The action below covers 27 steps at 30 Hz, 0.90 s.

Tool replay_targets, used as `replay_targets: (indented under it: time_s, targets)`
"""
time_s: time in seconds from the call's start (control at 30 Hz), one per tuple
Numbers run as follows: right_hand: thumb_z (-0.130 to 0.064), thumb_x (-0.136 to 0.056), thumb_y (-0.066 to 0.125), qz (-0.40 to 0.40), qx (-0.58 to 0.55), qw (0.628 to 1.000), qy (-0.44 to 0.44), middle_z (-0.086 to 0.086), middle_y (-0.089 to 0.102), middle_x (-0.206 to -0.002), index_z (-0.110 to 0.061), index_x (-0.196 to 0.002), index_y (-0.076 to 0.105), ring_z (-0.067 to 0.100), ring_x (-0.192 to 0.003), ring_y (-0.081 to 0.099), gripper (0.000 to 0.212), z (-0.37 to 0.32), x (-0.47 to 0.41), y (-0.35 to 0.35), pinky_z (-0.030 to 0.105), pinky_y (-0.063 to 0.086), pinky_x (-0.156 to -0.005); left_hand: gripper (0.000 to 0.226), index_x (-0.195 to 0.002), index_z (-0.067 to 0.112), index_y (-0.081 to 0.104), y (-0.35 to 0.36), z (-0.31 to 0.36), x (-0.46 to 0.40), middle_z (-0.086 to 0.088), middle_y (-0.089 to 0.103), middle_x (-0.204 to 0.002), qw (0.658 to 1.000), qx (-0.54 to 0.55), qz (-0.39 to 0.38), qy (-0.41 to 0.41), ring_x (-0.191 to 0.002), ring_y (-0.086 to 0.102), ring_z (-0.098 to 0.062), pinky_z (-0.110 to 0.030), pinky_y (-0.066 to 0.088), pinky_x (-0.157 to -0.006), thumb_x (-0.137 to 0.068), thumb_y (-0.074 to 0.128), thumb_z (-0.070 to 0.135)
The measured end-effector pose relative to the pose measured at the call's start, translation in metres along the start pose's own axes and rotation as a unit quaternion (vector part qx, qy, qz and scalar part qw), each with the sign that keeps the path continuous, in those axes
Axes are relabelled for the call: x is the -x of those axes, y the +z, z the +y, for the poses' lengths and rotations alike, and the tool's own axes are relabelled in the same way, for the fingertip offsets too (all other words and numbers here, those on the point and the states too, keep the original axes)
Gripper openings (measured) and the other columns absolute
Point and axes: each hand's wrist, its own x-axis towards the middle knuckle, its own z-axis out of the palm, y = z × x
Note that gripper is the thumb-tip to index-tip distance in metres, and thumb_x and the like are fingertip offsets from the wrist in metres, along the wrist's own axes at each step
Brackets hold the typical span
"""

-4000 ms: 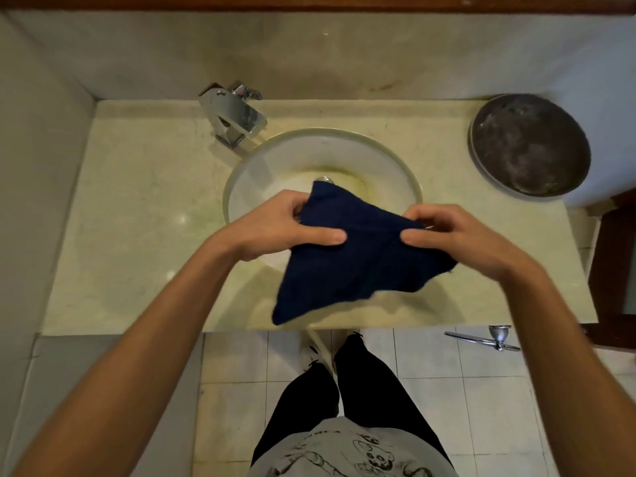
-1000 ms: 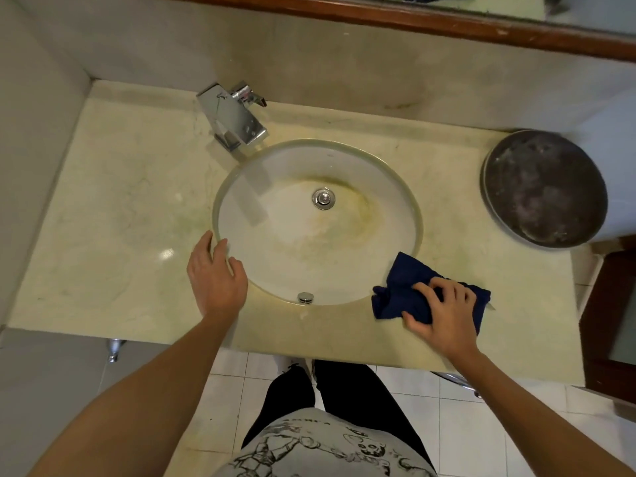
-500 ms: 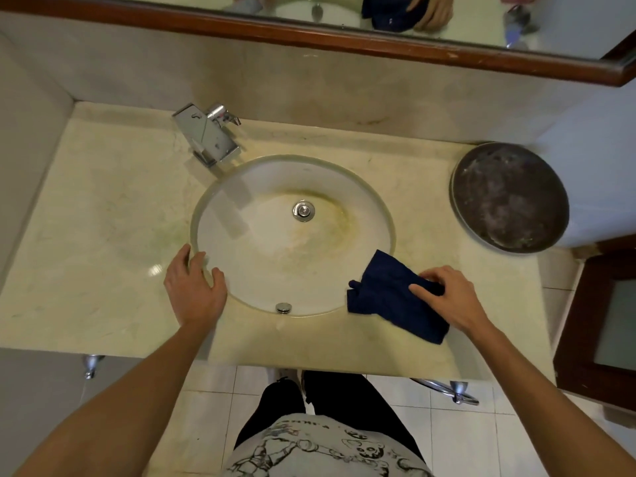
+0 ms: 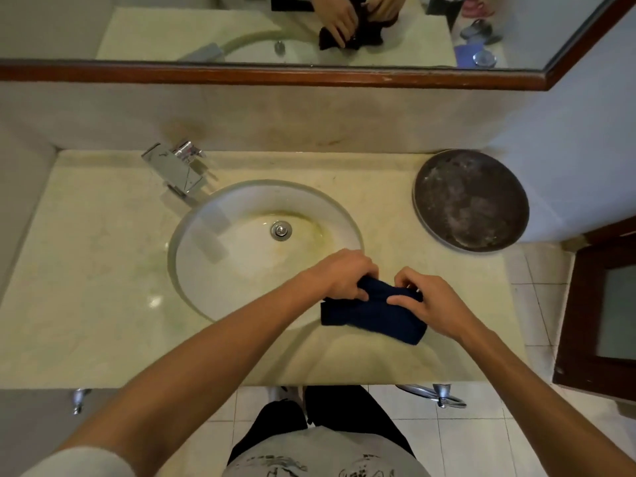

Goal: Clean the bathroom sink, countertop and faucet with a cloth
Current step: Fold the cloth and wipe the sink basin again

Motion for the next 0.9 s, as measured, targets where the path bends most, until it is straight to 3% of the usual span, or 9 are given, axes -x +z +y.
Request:
replay_targets:
  time_s: [0.1,0.23,0.4,0.5,0.63,0.73,0.8,0.83,0.9]
  targets:
    - [-0.038,-0.089,0.074,0.074,-0.003,0.997,-0.026,-0.012,0.065,-0.081,-0.032,-0.09,0.055,0.013,-0.072,0.062,0.02,-0.019,0.0,-0.033,0.043,0.052,-0.067,0.029,-0.099,0.017,0.067,-0.044,0.005,-0.001,-0.002,0.066,-0.1,0.997,0.042,0.057,-0.007,-0.093,0.06,-0.025,-0.04,0.049,-0.079,-0.081,0.081,0.035]
    - [-0.03,-0.082,0.083,0.171,-0.014,0.983,-0.068,-0.015,0.066,-0.083,-0.021,-0.09,0.063,0.009,-0.074,0.063,0.023,-0.053,-0.004,-0.084,0.027,0.05,-0.069,0.021,-0.094,0.022,0.063,-0.105,0.023,0.011,0.005,0.069,-0.085,0.989,0.043,0.143,-0.006,-0.076,0.061,-0.018,-0.04,0.053,-0.068,-0.082,0.078,0.03]
    - [-0.029,-0.075,0.089,0.143,-0.006,0.987,-0.07,-0.017,0.068,-0.088,-0.027,-0.091,0.062,0.003,-0.078,0.067,0.031,-0.062,0.002,-0.102,0.02,0.05,-0.066,0.02,-0.096,0.026,0.063,-0.105,0.031,0.027,0.007,0.069,-0.079,0.977,0.048,0.207,0.012,-0.066,0.057,-0.016,-0.036,0.049,-0.062,-0.082,0.077,0.03]
    - [-0.028,-0.071,0.092,0.092,-0.036,0.995,-0.033,-0.016,0.069,-0.085,-0.032,-0.086,0.061,0.003,-0.078,0.066,0.034,-0.043,0.005,-0.083,0.021,0.05,-0.065,0.022,-0.097,0.025,0.067,-0.067,0.022,0.023,0.009,0.071,-0.084,0.98,0.119,0.161,0.004,-0.072,0.063,-0.014,-0.036,0.052,-0.067,-0.081,0.08,0.032]
    - [-0.032,-0.077,0.087,0.042,-0.008,0.997,0.068,-0.013,0.071,-0.088,-0.031,-0.088,0.062,0.007,-0.076,0.066,0.028,0.01,-0.02,-0.036,0.034,0.053,-0.069,0.031,-0.109,0.016,0.072,-0.005,-0.002,-0.002,0.0,0.074,-0.1,0.964,0.24,0.063,-0.09,-0.09,0.068,-0.02,-0.039,0.055,-0.083,-0.083,0.083,0.03]
    - [-0.026,-0.091,0.073,0.167,0.08,0.973,0.139,-0.002,0.069,-0.115,-0.023,-0.115,0.065,0.021,-0.098,0.068,0.025,0.038,-0.038,-0.015,0.038,0.054,-0.081,0.043,-0.132,0.015,0.063,0.021,-0.021,-0.011,-0.003,0.068,-0.13,0.935,0.253,0.159,-0.19,-0.122,0.062,-0.023,-0.039,0.049,-0.103,-0.094,0.071,0.033]
    - [-0.029,-0.092,0.071,0.219,0.096,0.964,0.113,-0.001,0.063,-0.119,-0.02,-0.12,0.064,0.019,-0.105,0.062,0.03,0.036,-0.039,-0.006,0.036,0.051,-0.082,0.045,-0.14,0.015,0.058,0.027,-0.03,-0.001,-0.001,0.063,-0.139,0.902,0.266,0.24,-0.24,-0.127,0.057,-0.018,-0.036,0.046,-0.107,-0.099,0.062,0.033]
    - [-0.037,-0.089,0.073,0.202,0.113,0.97,0.071,-0.002,0.06,-0.119,-0.021,-0.122,0.064,0.017,-0.106,0.058,0.038,0.033,-0.037,0.001,0.035,0.05,-0.083,0.043,-0.14,0.016,0.058,0.031,-0.035,0.009,0.0,0.063,-0.139,0.893,0.263,0.265,-0.249,-0.127,0.058,-0.017,-0.035,0.046,-0.106,-0.1,0.06,0.031]
    - [-0.059,-0.08,0.072,0.092,0.174,0.98,-0.016,0.0,0.055,-0.127,-0.023,-0.134,0.058,0.019,-0.114,0.051,0.066,0.029,-0.026,0.026,0.038,0.047,-0.094,0.039,-0.139,0.017,0.059,0.048,-0.05,0.035,0.001,0.064,-0.136,0.89,0.251,0.274,-0.265,-0.123,0.06,-0.017,-0.034,0.046,-0.103,-0.101,0.058,0.027]
